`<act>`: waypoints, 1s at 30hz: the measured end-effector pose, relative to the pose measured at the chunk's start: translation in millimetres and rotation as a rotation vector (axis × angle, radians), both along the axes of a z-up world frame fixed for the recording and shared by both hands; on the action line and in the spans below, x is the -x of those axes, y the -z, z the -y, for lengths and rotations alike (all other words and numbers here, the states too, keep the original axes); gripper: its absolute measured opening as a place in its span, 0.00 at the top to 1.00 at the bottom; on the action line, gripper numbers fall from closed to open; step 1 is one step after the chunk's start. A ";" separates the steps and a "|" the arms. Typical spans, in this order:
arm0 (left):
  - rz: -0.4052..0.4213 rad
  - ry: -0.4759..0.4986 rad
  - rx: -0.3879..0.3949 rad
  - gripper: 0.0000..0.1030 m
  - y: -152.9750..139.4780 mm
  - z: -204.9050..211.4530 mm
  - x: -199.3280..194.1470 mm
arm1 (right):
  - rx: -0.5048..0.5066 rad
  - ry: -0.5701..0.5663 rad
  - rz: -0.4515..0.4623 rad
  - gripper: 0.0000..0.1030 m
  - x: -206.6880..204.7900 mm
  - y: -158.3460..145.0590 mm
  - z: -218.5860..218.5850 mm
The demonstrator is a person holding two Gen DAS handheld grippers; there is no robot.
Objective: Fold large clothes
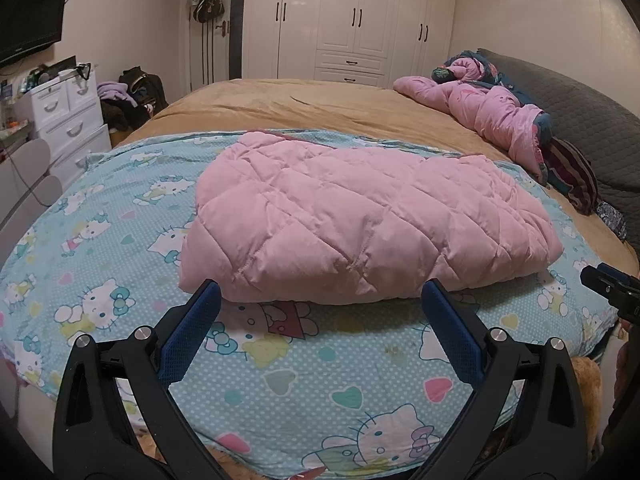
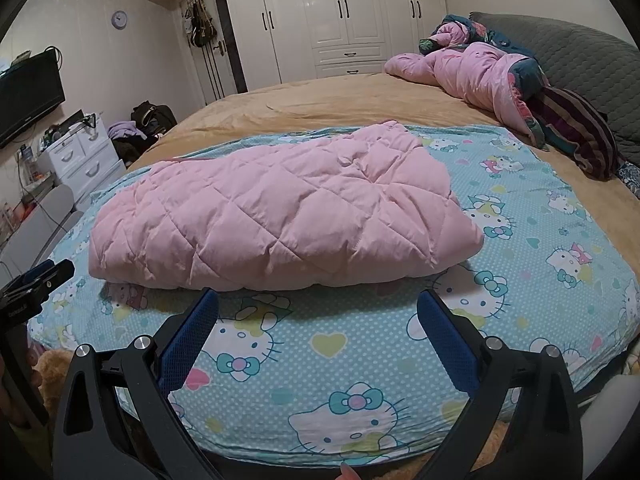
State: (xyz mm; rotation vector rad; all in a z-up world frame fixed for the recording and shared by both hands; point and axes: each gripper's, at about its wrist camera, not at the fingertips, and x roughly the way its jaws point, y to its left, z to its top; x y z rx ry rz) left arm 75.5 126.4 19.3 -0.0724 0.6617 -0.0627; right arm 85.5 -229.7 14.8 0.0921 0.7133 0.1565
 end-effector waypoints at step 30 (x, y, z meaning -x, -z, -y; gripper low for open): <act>0.008 0.007 -0.020 0.09 0.0 -2.6 -1.4 | 0.019 0.013 -0.002 0.04 -0.1 -0.9 1.4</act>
